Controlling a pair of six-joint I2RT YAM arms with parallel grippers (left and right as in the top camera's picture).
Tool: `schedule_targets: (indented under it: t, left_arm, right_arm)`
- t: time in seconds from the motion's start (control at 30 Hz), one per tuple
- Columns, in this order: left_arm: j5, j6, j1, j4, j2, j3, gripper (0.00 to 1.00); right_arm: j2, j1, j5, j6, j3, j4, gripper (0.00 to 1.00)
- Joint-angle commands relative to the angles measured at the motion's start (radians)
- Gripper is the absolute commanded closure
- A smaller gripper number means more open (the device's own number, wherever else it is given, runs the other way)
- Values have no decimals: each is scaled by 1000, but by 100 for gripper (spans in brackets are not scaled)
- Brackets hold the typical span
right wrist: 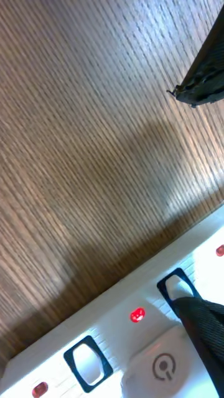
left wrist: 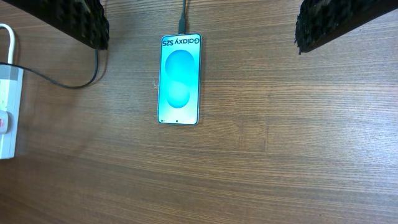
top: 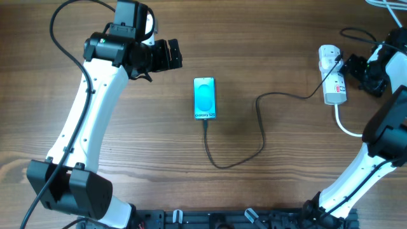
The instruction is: Plug charger to phone and switch on socket
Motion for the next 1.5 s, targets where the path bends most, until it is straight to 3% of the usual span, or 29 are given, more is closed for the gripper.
schedule_targets:
  t: [0.0,0.3,0.8,1.3,1.47]
  left_arm:
    - [-13,-5,-1,0,7,-5,0]
    - [-13,-5,-1,0,7,-5,0]
    - [-13,-5,-1,0,7,-5,0]
    - [-13,-5,-1,0,7,-5,0]
    - [-13,-5,-1,0,7,-5,0]
  right_arm:
    - [32,31,-54,-11,-31,-4,0]
    - [-27,30,-65,18,-44,-62,0]
    - [-575,31,-62,12,-79,-215,0]
    - [-1291,31,-85,41,-717,14,0]
    - [-1553,31,-85,39,-807,72,0]
